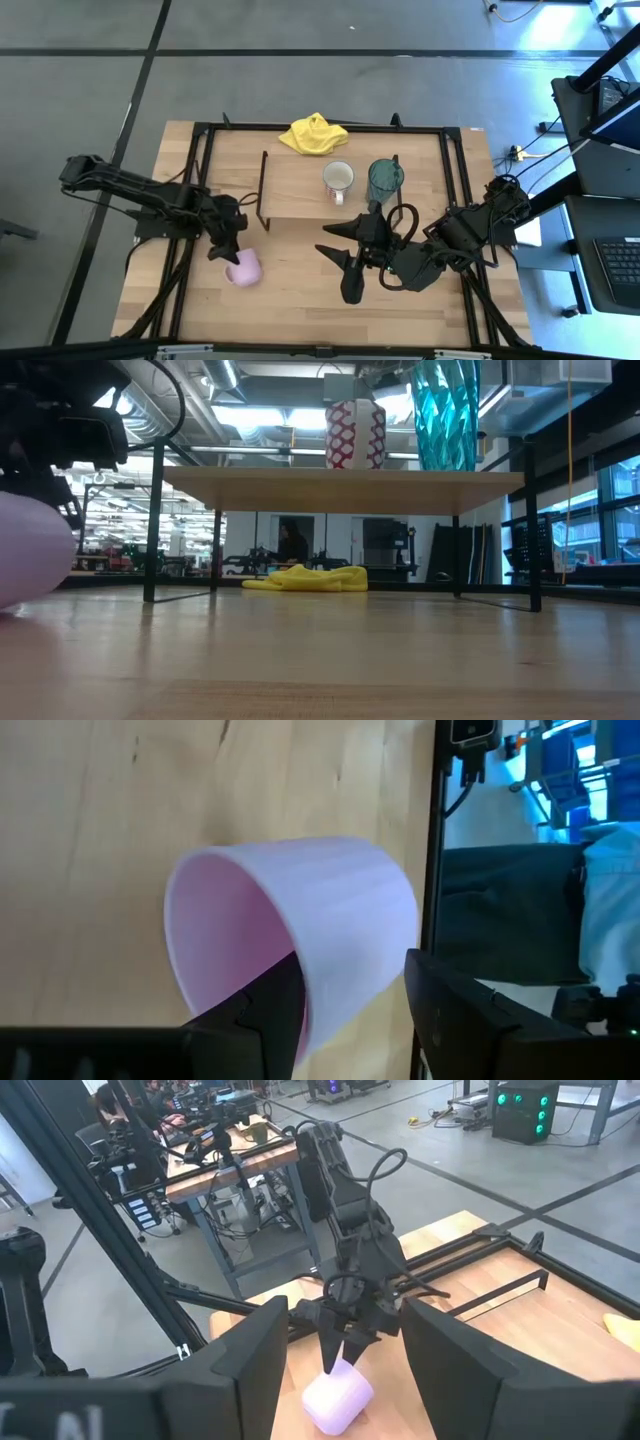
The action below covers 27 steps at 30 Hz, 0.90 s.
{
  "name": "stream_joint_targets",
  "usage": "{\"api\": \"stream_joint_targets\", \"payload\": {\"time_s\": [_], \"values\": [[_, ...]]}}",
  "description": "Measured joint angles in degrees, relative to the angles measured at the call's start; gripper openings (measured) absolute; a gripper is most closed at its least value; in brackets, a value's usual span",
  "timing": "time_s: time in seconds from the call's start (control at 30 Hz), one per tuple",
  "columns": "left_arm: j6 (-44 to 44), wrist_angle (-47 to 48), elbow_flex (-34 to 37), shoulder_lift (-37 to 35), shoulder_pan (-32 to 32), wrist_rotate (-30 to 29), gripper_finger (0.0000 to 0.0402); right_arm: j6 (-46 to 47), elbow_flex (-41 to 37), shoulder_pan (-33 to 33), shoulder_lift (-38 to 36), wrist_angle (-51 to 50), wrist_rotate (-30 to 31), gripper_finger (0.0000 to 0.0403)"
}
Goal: Stack small to large cups/mugs on shelf
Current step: Put the pink mug on the shelf
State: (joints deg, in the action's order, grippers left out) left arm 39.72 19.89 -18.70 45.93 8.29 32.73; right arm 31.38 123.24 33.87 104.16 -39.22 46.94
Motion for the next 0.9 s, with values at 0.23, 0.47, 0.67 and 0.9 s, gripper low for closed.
{"api": "stream_joint_targets", "payload": {"time_s": [0.23,0.47,0.67,0.9], "values": [[-0.5,0.0,0.0,2.4,0.0,1.0,0.0165,-0.1,0.0,0.0,0.0,-0.1,0.0,0.0197],[-1.6,-0.4,0.0,4.2,0.9,1.3,0.0146,-0.2,0.0,0.0,0.0,-0.1,0.0,0.0197],[-2.4,-0.9,0.0,4.7,2.6,1.9,0.0093,-0.3,0.0,0.0,0.0,-0.2,0.0,0.0197],[-2.5,-3.8,-0.1,4.6,2.9,2.0,0.0036,-0.3,0.0,0.0,0.0,-0.2,0.0,0.0197]]}}
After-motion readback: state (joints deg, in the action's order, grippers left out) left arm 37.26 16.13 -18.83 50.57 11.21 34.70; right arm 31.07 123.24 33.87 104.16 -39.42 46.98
